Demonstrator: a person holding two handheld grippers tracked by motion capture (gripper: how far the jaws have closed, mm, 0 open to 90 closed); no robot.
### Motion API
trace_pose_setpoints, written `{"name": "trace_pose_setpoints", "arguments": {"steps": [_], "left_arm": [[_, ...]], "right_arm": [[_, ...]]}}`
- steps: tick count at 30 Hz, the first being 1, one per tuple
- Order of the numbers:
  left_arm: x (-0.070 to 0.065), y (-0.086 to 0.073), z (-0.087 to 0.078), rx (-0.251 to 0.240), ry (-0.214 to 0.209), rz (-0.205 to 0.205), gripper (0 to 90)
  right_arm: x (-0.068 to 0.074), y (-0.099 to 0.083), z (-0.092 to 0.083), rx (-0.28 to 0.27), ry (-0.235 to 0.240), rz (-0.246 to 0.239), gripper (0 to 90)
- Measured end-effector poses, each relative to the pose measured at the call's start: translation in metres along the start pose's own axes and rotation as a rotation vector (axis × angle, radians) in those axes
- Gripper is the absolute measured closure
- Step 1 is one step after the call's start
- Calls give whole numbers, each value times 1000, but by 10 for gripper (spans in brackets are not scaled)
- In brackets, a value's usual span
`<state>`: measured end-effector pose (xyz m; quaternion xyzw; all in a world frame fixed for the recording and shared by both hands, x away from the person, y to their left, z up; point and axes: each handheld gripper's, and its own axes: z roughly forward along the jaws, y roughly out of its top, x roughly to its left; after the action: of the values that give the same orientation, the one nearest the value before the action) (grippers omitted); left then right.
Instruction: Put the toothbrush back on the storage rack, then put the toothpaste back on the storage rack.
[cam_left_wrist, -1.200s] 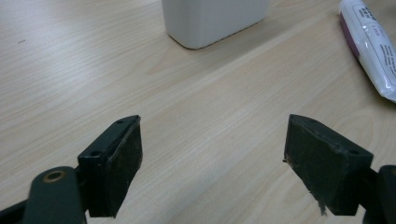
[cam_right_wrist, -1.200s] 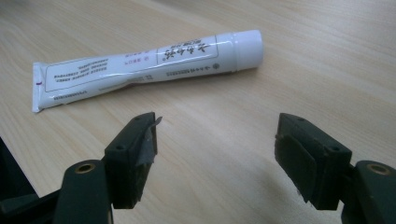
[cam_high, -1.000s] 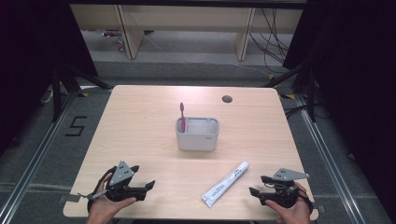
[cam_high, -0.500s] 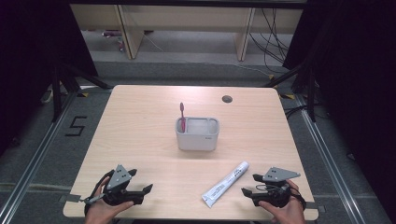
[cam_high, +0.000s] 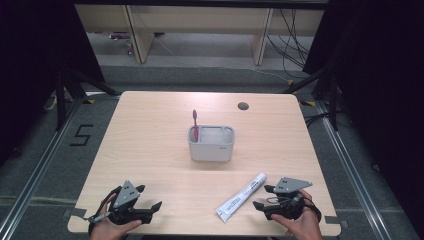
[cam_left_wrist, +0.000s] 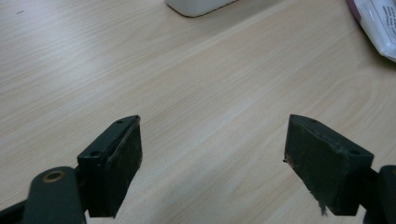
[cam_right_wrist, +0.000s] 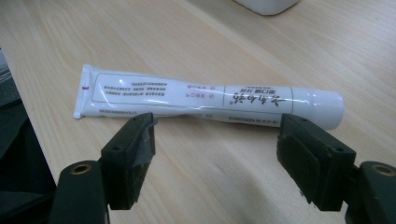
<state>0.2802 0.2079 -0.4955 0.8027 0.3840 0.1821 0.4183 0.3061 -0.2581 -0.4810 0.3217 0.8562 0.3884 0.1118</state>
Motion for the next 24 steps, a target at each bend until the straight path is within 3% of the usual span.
{"name": "trace_pose_setpoints", "arguments": {"steps": [3,5,7,8,13,14,24], "left_arm": [[1,-1,-2,24,0,27,179],[-1,-2,-1,7,1,3,177],[0,-3,-3,26,1,26,175],[-1,-4,-2,4,6,7,174],[1,-4,-3,15,7,20,174],[0,-4,-1,2,6,3,174],[-1,-4,-2,-2,10,11,175]], "right_arm": [[2,1,2,12,6,11,286],[3,2,3,16,-3,16,285],[0,3,4,7,2,-29,283],[1,3,4,13,-1,-16,281],[1,7,6,25,13,-40,275],[2,8,5,36,17,-33,273],[-3,22,13,47,21,-110,259]]}}
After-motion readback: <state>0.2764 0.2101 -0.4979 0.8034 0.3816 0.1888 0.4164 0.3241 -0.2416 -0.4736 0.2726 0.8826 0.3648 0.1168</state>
